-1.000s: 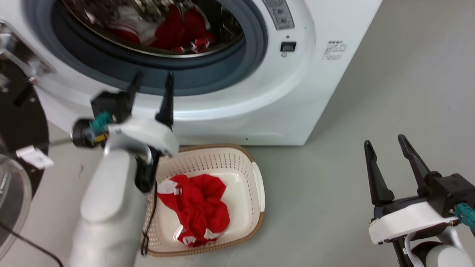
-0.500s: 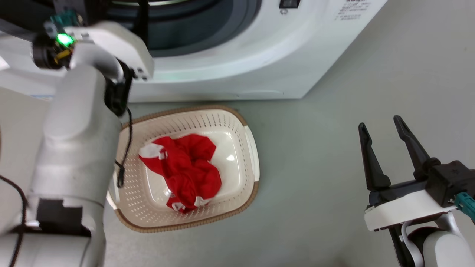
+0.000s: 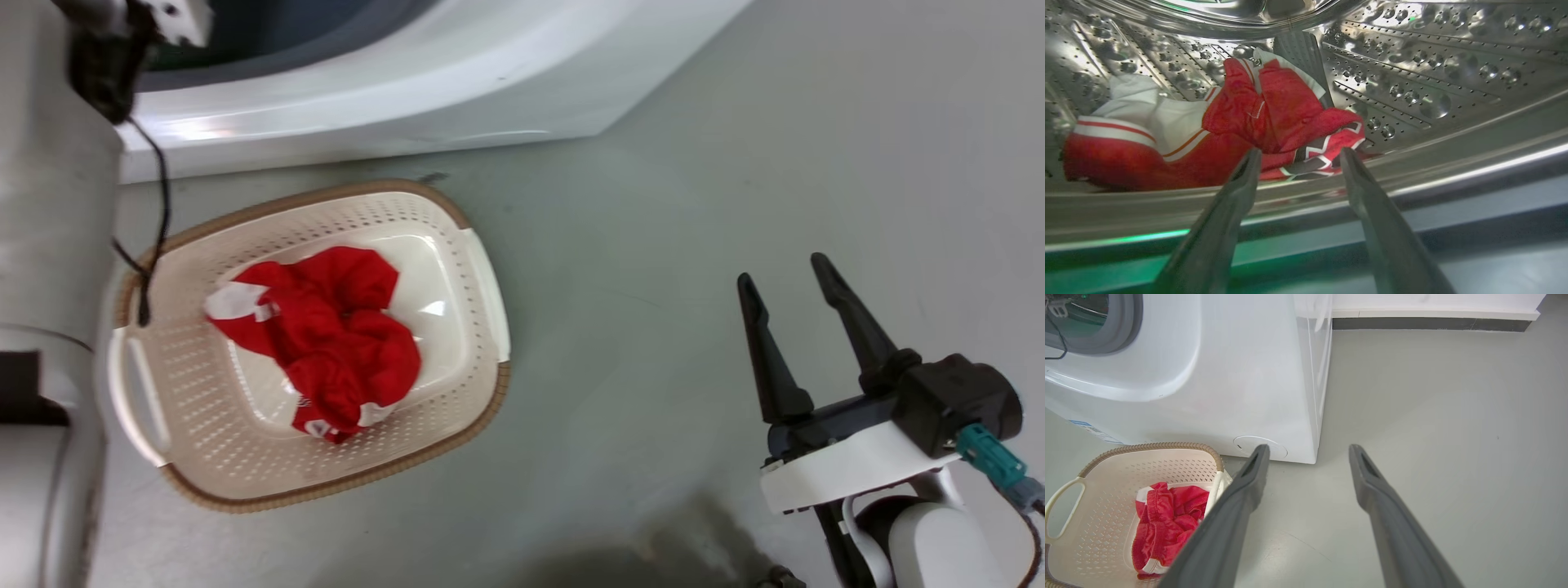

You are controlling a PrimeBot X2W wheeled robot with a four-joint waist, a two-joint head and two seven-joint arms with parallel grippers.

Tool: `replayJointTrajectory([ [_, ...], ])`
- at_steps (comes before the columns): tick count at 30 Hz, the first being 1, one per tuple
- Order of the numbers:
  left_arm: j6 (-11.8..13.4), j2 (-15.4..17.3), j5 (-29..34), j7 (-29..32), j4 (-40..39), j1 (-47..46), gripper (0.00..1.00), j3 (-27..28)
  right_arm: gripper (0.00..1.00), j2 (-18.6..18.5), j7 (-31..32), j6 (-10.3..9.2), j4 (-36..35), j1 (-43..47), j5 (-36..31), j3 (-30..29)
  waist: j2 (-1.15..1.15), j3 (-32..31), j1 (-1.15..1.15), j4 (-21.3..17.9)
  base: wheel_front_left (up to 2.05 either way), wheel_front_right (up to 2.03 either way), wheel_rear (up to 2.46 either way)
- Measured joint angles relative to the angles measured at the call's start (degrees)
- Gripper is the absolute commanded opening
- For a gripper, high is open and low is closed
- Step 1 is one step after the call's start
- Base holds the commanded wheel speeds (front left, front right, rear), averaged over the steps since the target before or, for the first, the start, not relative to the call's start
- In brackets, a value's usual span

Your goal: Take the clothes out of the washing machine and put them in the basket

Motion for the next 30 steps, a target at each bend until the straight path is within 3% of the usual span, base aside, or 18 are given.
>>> replayJointTrajectory([
  [11, 0.0, 5.7, -0.8, 13.6, 3.4, -7.1, 1.00, -5.1, 1.00, 0.0, -1.9, 0.00, 1.5, 0.7, 1.7, 4.3, 0.00, 2.7, 0.00, -6.2, 0.00, 0.00, 0.00],
  [22, 0.9, 10.4, -0.5, 25.5, 5.6, -10.7, 1.00, -6.1, 1.00, 0.0, -3.1, 0.00, 2.5, 3.0, 3.6, 7.6, 0.00, 3.4, -0.01, -10.4, 0.00, 0.00, 0.00],
  [23, 1.0, 10.6, -0.6, 26.1, 5.5, -10.9, 0.93, -6.1, 1.00, 0.0, -3.2, 0.00, 2.6, 3.0, 3.8, 7.8, 0.00, 3.4, -0.01, -10.7, 0.00, 0.00, 0.00],
  [24, 1.2, 10.8, -0.8, 26.2, 5.4, -10.9, 0.37, -6.0, 1.00, 0.0, -3.3, 0.00, 2.8, 3.0, 4.1, 8.0, 0.00, 3.4, -0.01, -10.9, 0.00, 0.00, 0.00],
  [25, 1.4, 11.0, -0.8, 26.4, 5.1, -10.8, 0.00, -6.1, 1.00, 0.0, -3.4, 0.00, 2.9, 3.0, 4.1, 8.1, 0.00, 3.5, -0.01, -11.0, 0.00, 0.00, 0.00],
  [30, 3.4, 11.3, -0.5, 23.8, 2.3, -9.1, 0.00, -6.4, 1.00, 0.0, -3.5, 0.00, 3.1, 3.0, 4.5, 8.4, 0.00, 3.6, 0.00, -11.4, 0.00, 0.00, 0.00],
])
